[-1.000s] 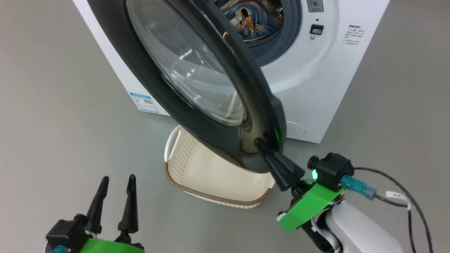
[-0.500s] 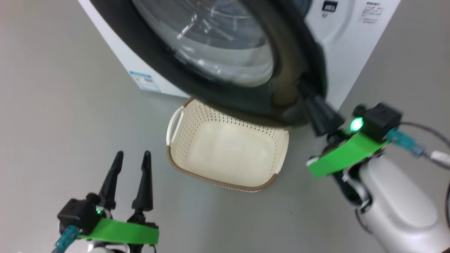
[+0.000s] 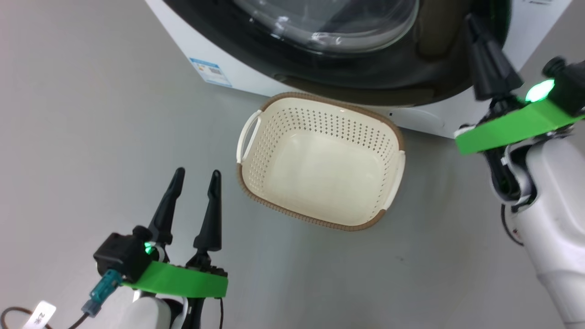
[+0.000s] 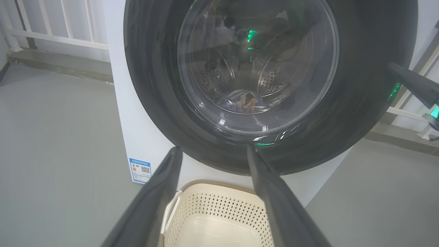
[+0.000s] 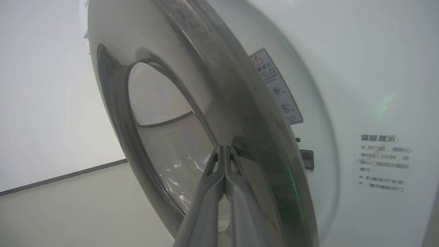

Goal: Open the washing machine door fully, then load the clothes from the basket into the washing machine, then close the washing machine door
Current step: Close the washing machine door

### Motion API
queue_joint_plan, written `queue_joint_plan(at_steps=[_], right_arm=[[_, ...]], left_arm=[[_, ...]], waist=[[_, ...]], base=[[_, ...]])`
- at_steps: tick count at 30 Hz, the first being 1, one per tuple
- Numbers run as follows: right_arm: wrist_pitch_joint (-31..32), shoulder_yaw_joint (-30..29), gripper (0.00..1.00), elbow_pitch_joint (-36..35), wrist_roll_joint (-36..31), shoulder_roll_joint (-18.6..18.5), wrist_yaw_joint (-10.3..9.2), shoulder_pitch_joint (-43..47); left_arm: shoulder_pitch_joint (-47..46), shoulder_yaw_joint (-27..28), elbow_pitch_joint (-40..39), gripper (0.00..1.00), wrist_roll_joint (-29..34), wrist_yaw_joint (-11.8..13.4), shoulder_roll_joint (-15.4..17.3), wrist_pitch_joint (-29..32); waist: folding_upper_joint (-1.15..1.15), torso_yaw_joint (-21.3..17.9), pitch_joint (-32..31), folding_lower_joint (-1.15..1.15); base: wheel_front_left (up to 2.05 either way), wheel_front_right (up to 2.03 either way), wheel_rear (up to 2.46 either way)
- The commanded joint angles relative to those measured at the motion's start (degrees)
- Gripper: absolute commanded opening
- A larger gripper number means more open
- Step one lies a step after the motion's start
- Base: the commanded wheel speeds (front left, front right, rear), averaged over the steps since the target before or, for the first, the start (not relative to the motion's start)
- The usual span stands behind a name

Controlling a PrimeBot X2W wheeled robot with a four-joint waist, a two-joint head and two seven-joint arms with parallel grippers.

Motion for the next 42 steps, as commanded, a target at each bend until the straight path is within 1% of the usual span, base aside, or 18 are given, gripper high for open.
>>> queue_joint_plan(at_steps=[1, 8, 14, 17, 22, 31, 33, 34, 35, 36, 37, 42], right_arm=[[-0.29, -0.54, 0.0, -1.04, -0.66, -0.05, 0.16, -2.05], [-0.29, -3.73, 0.0, -0.04, -0.66, -0.89, 0.16, -6.2], [-0.29, -7.33, 0.0, 0.99, -0.59, -0.41, 0.16, -9.52], [-0.29, -8.08, 0.0, 1.3, -0.98, -0.16, 0.16, -10.64], [-0.29, -7.06, 0.0, 1.11, -1.18, 0.21, 0.16, -10.55], [-0.29, -2.79, 0.0, 0.51, -0.28, 1.03, 0.16, -4.62], [-0.29, -2.06, 0.39, 0.28, -0.16, 1.24, 0.16, -3.06], [-0.29, -1.68, 0.49, 0.25, -0.11, 1.32, 0.16, -2.31], [-0.29, -1.38, 0.71, 0.17, -0.07, 1.43, 0.16, -1.63], [-0.29, -1.08, 0.91, 0.12, -0.02, 1.57, 0.16, -0.92], [-0.29, -0.77, 1.0, 0.03, 0.05, 1.74, 0.16, -0.26], [-0.29, 0.02, 1.0, -0.79, 0.47, 2.44, 0.16, 3.16]], left_arm=[[-1.88, 1.25, -1.77, 1.0, -0.46, -0.21, 0.68, -0.37], [-4.05, -0.26, -2.53, 1.0, -0.96, -0.21, 0.42, -0.37], [-5.12, -1.04, -2.82, 1.0, -1.92, -0.21, 0.38, -0.37], [-5.52, -1.2, -2.76, 1.0, -2.19, -0.21, 0.37, -0.37], [-5.9, -1.06, -2.32, 1.0, -2.16, -0.21, 0.37, -0.37], [-4.94, 0.24, 0.27, 1.0, -0.59, -0.21, 0.36, -0.37], [-4.59, 0.53, 0.78, 1.0, -0.34, -0.21, 0.59, -0.37], [-4.43, 0.68, 1.01, 1.0, -0.27, -0.21, 0.77, -0.37], [-4.29, 0.83, 1.24, 1.0, -0.23, -0.21, 0.97, -0.37], [-4.13, 1.01, 1.5, 1.0, -0.2, -0.21, 1.2, -0.37], [-3.95, 1.2, 1.76, 1.0, -0.2, -0.21, 1.44, -0.37], [-3.01, 2.21, 3.47, 1.0, -0.01, -0.21, 2.67, -0.37]], waist=[[0.0, 1.81, 1.89, -0.01], [0.0, 3.66, 4.86, -0.01], [0.0, 4.25, 6.57, -0.01], [0.0, 4.35, 7.03, -0.01], [0.0, 4.1, 6.92, -0.01], [0.0, 2.15, 3.18, -0.01], [0.0, 1.63, 2.21, -0.01], [0.0, 1.35, 1.77, -0.01], [0.0, 1.08, 1.34, -0.01], [0.0, 0.77, 0.87, -0.01], [0.0, 0.45, 0.4, -0.01], [0.0, -1.29, -2.07, -0.01]], base=[[0.0, 0.0, 0.0], [0.0, 0.0, 0.0], [0.0, 0.0, 0.0], [0.0, 0.0, 0.0], [0.0, 0.0, 0.0], [0.0, 0.0, 0.0], [0.0, 0.0, 0.0], [0.0, 0.0, 0.0], [0.0, 0.0, 0.0], [0.0, 0.0, 0.0], [0.0, 0.0, 0.0], [0.0, 0.0, 0.0]])
